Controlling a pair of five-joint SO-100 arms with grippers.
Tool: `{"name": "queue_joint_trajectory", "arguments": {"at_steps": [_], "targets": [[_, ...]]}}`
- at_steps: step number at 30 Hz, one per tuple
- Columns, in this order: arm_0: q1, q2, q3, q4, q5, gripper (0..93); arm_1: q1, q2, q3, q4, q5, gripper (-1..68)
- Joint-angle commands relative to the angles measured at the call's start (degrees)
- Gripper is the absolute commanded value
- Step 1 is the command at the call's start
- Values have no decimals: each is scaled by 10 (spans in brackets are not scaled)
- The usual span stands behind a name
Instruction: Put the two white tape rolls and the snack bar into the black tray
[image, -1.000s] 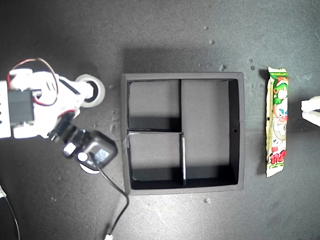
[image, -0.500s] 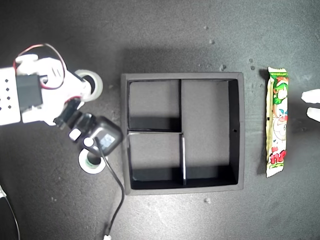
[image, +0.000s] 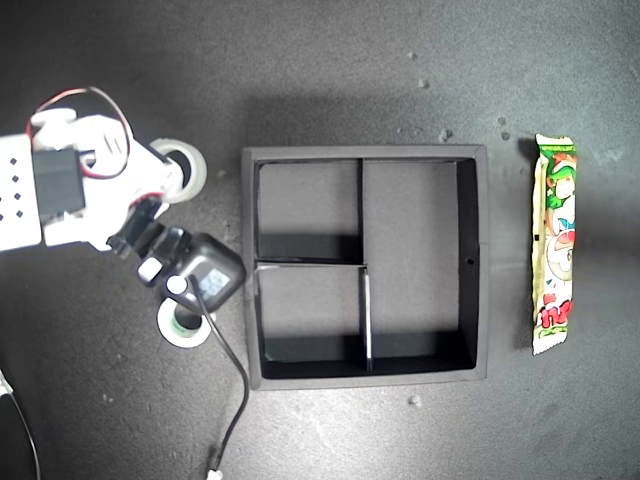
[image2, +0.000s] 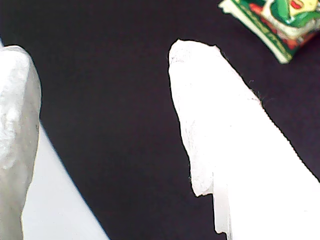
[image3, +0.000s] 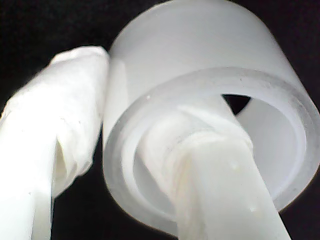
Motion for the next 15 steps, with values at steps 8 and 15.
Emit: {"name": "queue_joint_trajectory", "arguments": {"at_steps": [8,15], "targets": [[-3,28,-10,-5,6,1,-57,-361,-196,110,-55,164],[0,74,-12,27,1,1,-115,-398,-164,69,-58,187]]}}
